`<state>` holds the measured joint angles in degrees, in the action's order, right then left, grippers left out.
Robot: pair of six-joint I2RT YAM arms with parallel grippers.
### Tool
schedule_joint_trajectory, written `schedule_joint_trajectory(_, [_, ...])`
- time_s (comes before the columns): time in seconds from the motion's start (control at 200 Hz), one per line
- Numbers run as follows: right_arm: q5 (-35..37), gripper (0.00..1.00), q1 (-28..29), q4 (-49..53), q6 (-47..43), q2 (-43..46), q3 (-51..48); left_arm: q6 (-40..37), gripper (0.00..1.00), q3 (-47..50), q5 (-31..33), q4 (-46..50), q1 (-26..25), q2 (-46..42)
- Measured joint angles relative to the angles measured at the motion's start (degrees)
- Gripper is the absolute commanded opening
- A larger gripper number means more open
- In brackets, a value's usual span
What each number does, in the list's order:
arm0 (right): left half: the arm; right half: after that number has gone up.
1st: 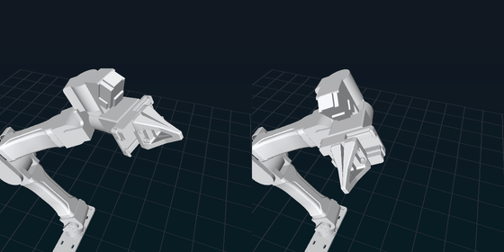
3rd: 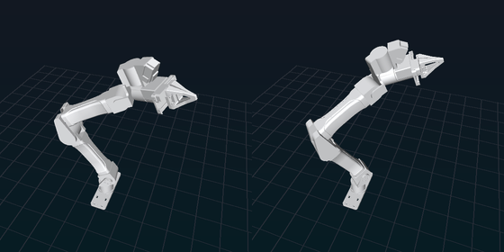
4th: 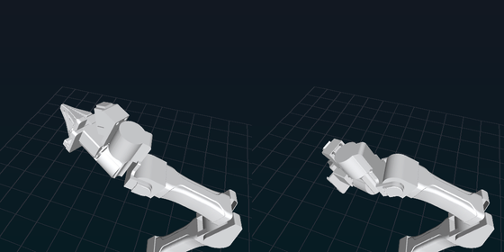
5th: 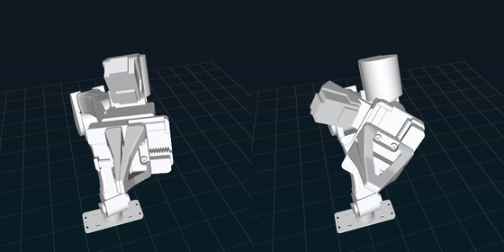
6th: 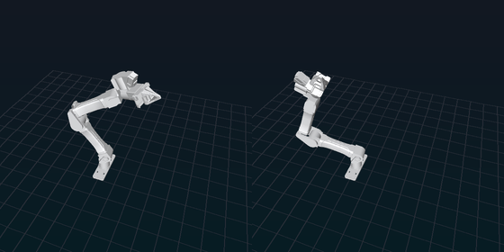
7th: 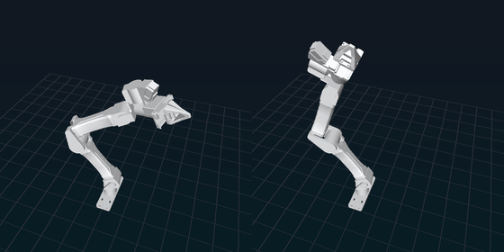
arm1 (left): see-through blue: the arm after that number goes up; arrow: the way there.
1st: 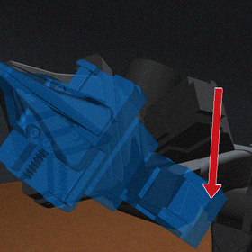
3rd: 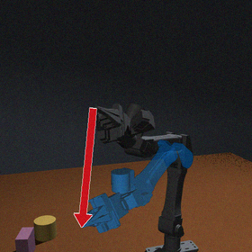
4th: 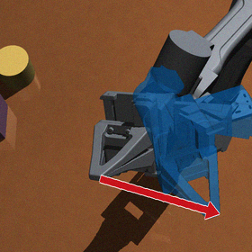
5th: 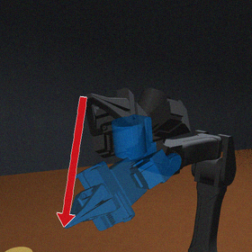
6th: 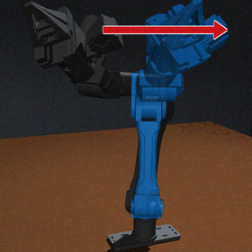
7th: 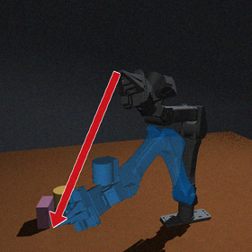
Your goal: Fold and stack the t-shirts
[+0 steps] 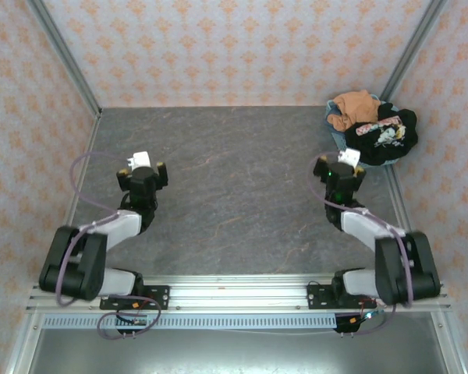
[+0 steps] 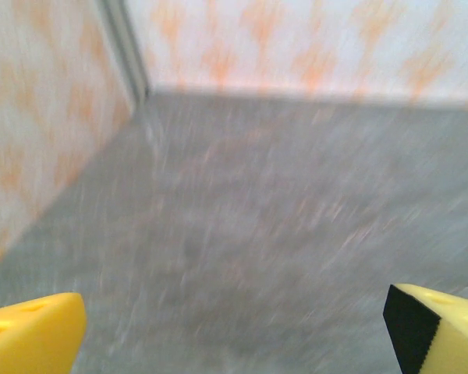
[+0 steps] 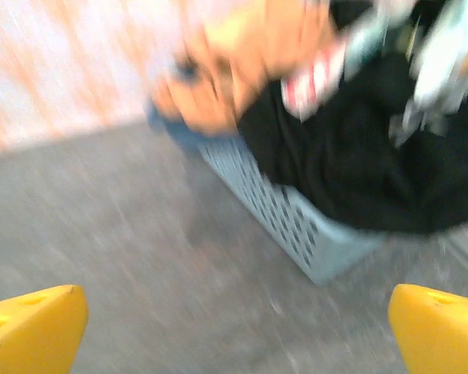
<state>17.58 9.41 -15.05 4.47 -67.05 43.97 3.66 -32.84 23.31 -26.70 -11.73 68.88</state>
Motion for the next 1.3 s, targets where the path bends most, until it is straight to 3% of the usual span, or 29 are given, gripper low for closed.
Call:
schedule_joint_trajectory(0.05, [2.0, 0.99, -0.7, 8.3, 5.4, 0.4, 11.8, 7.1, 1.00, -7.8, 2.7, 9.8, -0.4, -1.8])
schedule_joint_trajectory(0.125, [2.2, 0.99, -3.2, 17.1, 10.8, -0.8, 25.9, 21.3, 1.00, -27.1, 6.0, 30.5, 1.8, 0.4])
schedule_joint_trajectory(0.195, [3.7, 0.99, -5.4, 24.9, 14.5, -3.8, 35.9, 28.0, 1.00, -40.9, 4.4, 40.7, 4.7, 3.6])
schedule_joint_trajectory(0.275, [5.2, 0.99, -7.6, 33.7, 18.0, -8.5, 43.9, 31.4, 1.00, -49.4, 0.4, 46.8, 6.3, 6.8])
schedule_joint_trajectory(0.58, [3.2, 0.99, -19.6, 56.2, 24.7, -32.6, 54.7, 34.1, 1.00, -50.9, -28.6, 53.1, -1.8, 15.9])
schedule_joint_trajectory(0.721, [2.3, 0.99, -23.1, 57.9, 25.4, -39.2, 58.2, 34.3, 1.00, -50.4, -40.5, 53.3, -4.7, 16.3])
schedule_joint_trajectory(0.881, [0.7, 0.99, -23.7, 58.3, 25.6, -46.6, 64.3, 34.2, 1.00, -49.4, -47.6, 53.6, -4.7, 14.3])
schedule_joint_trajectory(1.006, [-2.0, 0.85, -23.7, 58.3, 26.2, -51.7, 67.0, 34.1, 0.99, -49.5, -51.1, 53.8, -4.7, 12.8])
schedule_joint_trajectory(1.101, [-2.9, 0.68, -23.7, 58.4, 26.9, -54.0, 67.8, 34.0, 0.97, -49.7, -52.1, 54.1, -4.8, 12.3])
schedule_joint_trajectory(1.151, [-3.3, 0.54, -23.7, 58.3, 27.3, -54.2, 67.8, 34.0, 0.95, -49.7, -52.7, 54.1, -4.8, 12.2])
schedule_joint_trajectory(1.276, [-3.5, 0.01, -23.7, 55.8, 27.4, -52.9, 65.9, 34.1, 0.92, -49.8, -53.4, 54.1, -4.8, 12.2])
schedule_joint_trajectory(1.301, [-3.5, 0.00, -23.7, 55.3, 27.3, -52.3, 65.3, 34.1, 0.92, -49.9, -53.4, 54.1, -4.8, 12.1])
